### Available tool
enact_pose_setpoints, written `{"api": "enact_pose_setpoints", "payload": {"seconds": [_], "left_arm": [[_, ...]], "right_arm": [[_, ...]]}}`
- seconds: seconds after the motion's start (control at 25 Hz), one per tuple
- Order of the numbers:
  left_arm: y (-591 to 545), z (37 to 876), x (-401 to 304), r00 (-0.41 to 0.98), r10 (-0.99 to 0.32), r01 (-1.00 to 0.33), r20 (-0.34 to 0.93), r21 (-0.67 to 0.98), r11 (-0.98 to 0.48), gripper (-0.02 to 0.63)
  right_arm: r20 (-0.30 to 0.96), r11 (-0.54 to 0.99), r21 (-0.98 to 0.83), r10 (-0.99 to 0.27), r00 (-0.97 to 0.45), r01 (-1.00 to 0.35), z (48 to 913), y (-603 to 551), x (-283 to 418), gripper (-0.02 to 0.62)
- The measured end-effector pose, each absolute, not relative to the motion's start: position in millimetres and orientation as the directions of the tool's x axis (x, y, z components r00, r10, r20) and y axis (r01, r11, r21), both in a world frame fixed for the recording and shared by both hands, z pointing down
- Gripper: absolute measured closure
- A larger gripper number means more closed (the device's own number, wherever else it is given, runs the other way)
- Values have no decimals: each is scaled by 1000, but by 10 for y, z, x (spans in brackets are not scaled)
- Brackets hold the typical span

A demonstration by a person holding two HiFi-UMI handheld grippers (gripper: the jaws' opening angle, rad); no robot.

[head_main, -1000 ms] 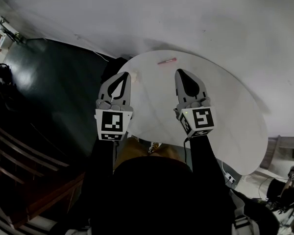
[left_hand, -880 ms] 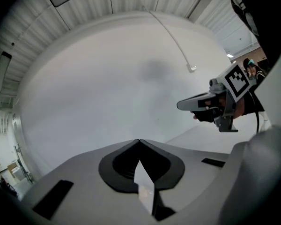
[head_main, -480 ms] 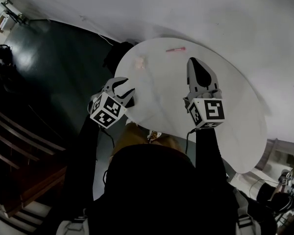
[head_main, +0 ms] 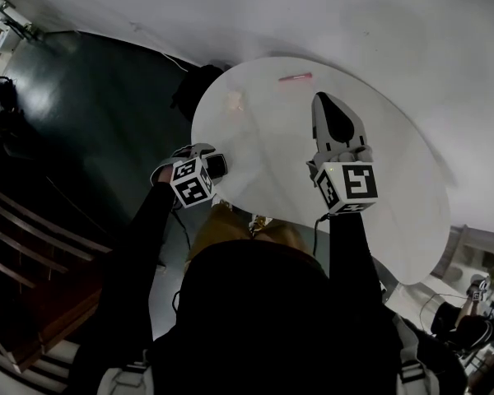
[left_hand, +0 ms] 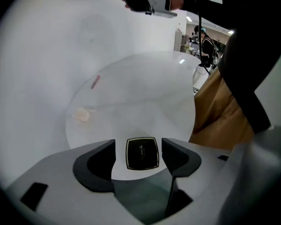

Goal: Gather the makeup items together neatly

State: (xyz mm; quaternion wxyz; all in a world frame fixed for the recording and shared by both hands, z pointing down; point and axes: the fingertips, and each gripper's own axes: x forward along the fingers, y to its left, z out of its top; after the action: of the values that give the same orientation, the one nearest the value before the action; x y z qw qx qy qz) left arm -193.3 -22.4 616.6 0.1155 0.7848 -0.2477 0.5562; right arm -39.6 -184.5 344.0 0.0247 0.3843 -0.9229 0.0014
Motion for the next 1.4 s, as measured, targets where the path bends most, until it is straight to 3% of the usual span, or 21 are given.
{"api": "enact_pose_setpoints", "payload": {"seconds": [0.48,0.96,1.4], "left_arm": [[-68,6746,-2055,217,-56,-470,975,54,-881,270],[-109,6708,-2058,172,-7,-386,985,61,-920,273],[-787,6420,-1555,170,-57,-214,984,-20,-977,273]], "right_arm": [[69,662,23,-748,-660,-749,3483,-1859,-231,568],[43,625,17,-780,-624,-780,3432,-1890,-48,568],[51,500,-19,-864,-500,-866,3482,-1861,541,568]]}}
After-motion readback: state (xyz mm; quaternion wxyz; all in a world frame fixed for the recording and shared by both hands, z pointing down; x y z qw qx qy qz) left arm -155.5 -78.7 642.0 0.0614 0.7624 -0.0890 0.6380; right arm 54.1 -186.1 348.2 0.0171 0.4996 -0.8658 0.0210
